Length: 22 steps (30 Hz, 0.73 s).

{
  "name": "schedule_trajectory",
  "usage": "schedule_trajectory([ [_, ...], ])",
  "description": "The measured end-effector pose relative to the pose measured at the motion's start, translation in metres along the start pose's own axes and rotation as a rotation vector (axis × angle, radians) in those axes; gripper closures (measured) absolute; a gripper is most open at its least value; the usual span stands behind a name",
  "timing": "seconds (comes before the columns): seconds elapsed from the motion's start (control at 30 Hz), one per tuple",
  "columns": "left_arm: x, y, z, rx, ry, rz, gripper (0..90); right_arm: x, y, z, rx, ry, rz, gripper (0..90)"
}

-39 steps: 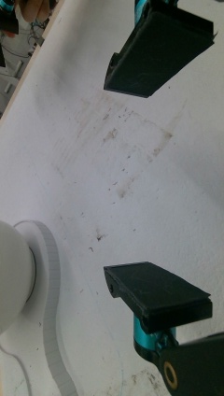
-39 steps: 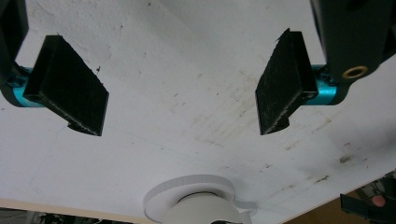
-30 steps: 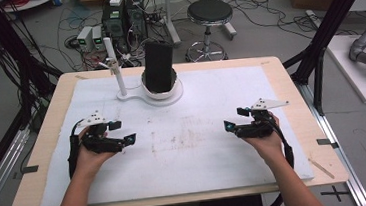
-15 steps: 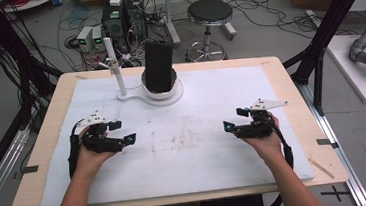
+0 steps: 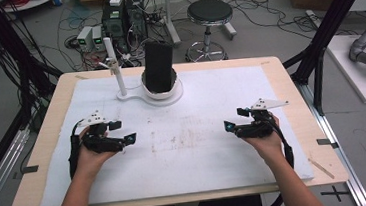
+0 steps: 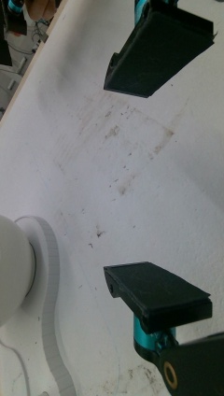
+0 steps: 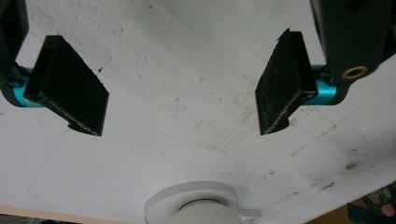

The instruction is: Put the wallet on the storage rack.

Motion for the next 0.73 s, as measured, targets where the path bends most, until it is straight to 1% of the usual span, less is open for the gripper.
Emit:
schedule_trajectory([
  [0.17, 0.0005, 0.0002, -0.0002, 0.000, -0.003, -0.006, 10.6, 0.0014, -0.0001, -0.0014, -0.004, -0.006, -0.003, 17.7],
  [0.2, 0.0003, 0.0002, 0.0003, 0.006, 0.001, -0.006, 10.5, 0.0014, -0.0001, -0.0017, -0.006, -0.007, -0.003, 17.7],
  [0.33, 0.0004, 0.0000, 0.0016, 0.010, 0.003, -0.006, 10.6, -0.0001, -0.0009, -0.0008, -0.005, -0.009, 0.007, 17.7],
  [0.37, 0.0004, -0.0002, 0.0013, 0.009, 0.003, -0.003, 10.6, -0.0007, -0.0010, -0.0005, 0.003, -0.007, 0.007, 17.7],
  [0.53, -0.0018, -0.0009, -0.0008, -0.002, 0.001, 0.008, 10.5, -0.0013, -0.0014, 0.0019, 0.007, -0.005, 0.013, 17.7],
  [0.73, -0.0023, -0.0011, 0.0007, 0.008, 0.001, 0.008, 10.6, -0.0005, -0.0015, 0.0026, 0.013, -0.004, 0.011, 17.7],
])
Point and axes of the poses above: each handheld gripper's, and its own axes: x roughly backward along the jaws, y roughly out of its top, z roughly to its left, the point moved 9 cm from there along -x, roughly forward along the jaws, and after that the axes turned 11 degrees about z, right-handed, at the moved point
